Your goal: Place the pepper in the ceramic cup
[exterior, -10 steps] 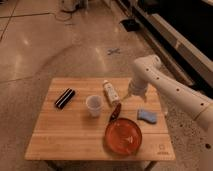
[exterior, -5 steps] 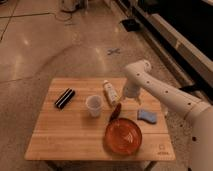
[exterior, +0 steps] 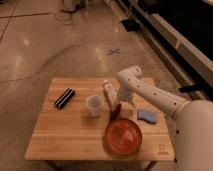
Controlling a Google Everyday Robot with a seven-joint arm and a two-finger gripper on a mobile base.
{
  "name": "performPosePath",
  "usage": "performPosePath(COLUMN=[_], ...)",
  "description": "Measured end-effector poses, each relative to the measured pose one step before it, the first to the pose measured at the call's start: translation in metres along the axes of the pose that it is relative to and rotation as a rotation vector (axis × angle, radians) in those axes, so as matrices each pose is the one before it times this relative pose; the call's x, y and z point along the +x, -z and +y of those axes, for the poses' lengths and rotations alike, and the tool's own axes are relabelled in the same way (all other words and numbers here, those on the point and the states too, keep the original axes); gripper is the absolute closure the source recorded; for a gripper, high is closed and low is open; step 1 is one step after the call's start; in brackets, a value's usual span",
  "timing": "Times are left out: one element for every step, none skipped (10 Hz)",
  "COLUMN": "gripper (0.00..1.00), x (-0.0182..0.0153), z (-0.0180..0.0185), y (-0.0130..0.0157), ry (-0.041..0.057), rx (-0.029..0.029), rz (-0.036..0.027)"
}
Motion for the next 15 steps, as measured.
performPosePath(gripper=[0.27,0.34,0.49,0.57,0.67,0.77,0.89,0.97,1.0,1.0,1.0,1.0,1.0,1.0,1.0], x=[-0.00131,-0.00212,-0.00487,-0.00271,-0.00257,-0.00226,-0.00079,0.0022,0.00318,0.00449,0.00339,0.00343,0.00367,0.00211,0.00193], z=[-0.00232,-0.00205,-0.0022,-0.0013,-0.00086,-0.00141,-0.00213,-0.00129,-0.00121,-0.00175,-0.0032,-0.00349,-0.00415,-0.00397,-0.00465], y=[-0.00462,-0.00436,-0.00647,-0.00227,-0.00114,-0.00026,0.00264,0.00771,0.01075,0.01372,0.01179,0.01242,0.01391,0.00868,0.00875], ry=[-0.00369,-0.00167,-0.00169,-0.00035,-0.00237,-0.00209,0.00418,0.00515,0.00614,0.00741,0.01083,0.01113,0.01444,0.01264,0.01418], rx=[-0.00491,-0.00554,-0.01308,-0.00367,-0.0002,0.00297,0.00786,0.01087,0.0135,0.0167,0.01233,0.0128,0.01441,0.01106,0.01263], rz=[-0.00537,-0.00752,-0.01779,-0.01121,-0.01248,-0.01181,-0.00619,0.007,0.01376,0.02279,0.02113,0.02358,0.02872,0.01945,0.01996])
